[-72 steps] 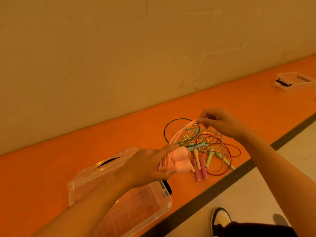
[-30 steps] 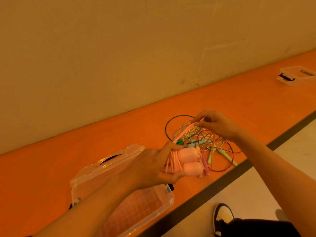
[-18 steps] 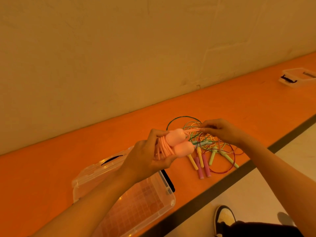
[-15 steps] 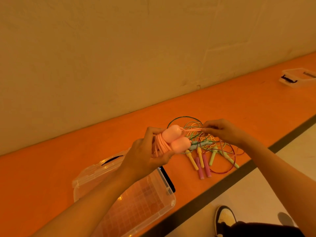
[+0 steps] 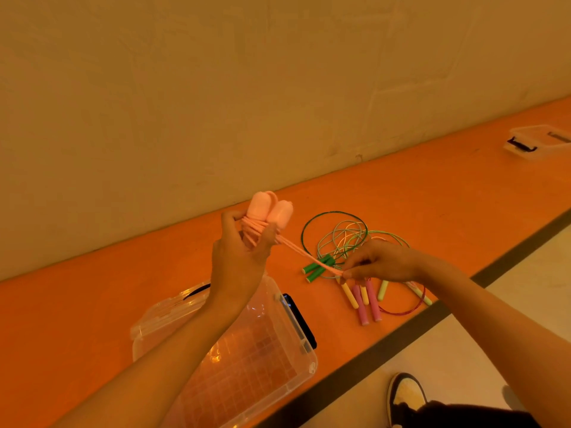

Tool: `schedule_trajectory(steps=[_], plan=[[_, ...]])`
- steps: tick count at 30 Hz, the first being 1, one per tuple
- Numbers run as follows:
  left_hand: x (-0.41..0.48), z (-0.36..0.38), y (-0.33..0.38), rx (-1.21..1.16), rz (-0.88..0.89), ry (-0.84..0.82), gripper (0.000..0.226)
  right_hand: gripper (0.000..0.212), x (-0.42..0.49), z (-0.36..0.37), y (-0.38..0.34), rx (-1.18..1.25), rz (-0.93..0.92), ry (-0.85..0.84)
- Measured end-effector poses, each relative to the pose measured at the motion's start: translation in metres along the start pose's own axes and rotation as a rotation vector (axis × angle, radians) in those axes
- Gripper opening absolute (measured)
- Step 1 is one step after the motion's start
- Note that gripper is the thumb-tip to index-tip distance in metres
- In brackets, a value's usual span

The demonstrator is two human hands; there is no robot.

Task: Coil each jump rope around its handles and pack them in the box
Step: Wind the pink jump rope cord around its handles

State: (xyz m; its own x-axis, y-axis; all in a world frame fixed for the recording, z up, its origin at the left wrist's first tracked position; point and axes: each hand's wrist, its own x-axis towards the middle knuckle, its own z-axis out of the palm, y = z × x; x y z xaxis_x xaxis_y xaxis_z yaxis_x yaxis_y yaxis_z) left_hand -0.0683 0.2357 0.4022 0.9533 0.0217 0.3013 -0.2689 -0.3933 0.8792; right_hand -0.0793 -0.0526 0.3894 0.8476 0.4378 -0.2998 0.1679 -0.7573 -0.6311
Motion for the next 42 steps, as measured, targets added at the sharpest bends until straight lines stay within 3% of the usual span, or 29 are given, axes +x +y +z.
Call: schedule_trajectory(steps=[6, 11, 22, 25, 29, 35, 42], plan=[[0.007, 0.002, -0.009, 0.152, -0.074, 0.020, 0.039, 0.019, 0.001, 0.001, -0.042, 0.002, -0.101, -0.146], [0.008, 0.004, -0.013, 0.266, -0.052, -0.120, 0.058, 0.021, -0.005, -0.012, -0.085, 0.055, -0.205, -0.168], [-0.016, 0.022, 0.004, 0.589, 0.290, -0.486, 0.115, 0.016, -0.006, -0.039, -0.099, 0.127, -0.309, 0.248], [-0.024, 0.028, 0.022, 0.640, 0.262, -0.522, 0.103, 0.018, -0.004, -0.035, -0.100, 0.077, -0.316, 0.212], [-0.030, 0.032, 0.030, 0.725, 0.322, -0.527, 0.065, 0.016, 0.000, -0.029, -0.101, -0.034, -0.325, 0.182], [-0.031, 0.033, 0.018, 0.647, 0.450, -0.533, 0.076, 0.013, -0.004, -0.037, -0.090, -0.022, -0.268, 0.324], [-0.027, 0.022, 0.009, 0.502, 0.497, -0.523, 0.067, 0.020, -0.025, -0.064, -0.064, 0.084, -0.194, 0.312]])
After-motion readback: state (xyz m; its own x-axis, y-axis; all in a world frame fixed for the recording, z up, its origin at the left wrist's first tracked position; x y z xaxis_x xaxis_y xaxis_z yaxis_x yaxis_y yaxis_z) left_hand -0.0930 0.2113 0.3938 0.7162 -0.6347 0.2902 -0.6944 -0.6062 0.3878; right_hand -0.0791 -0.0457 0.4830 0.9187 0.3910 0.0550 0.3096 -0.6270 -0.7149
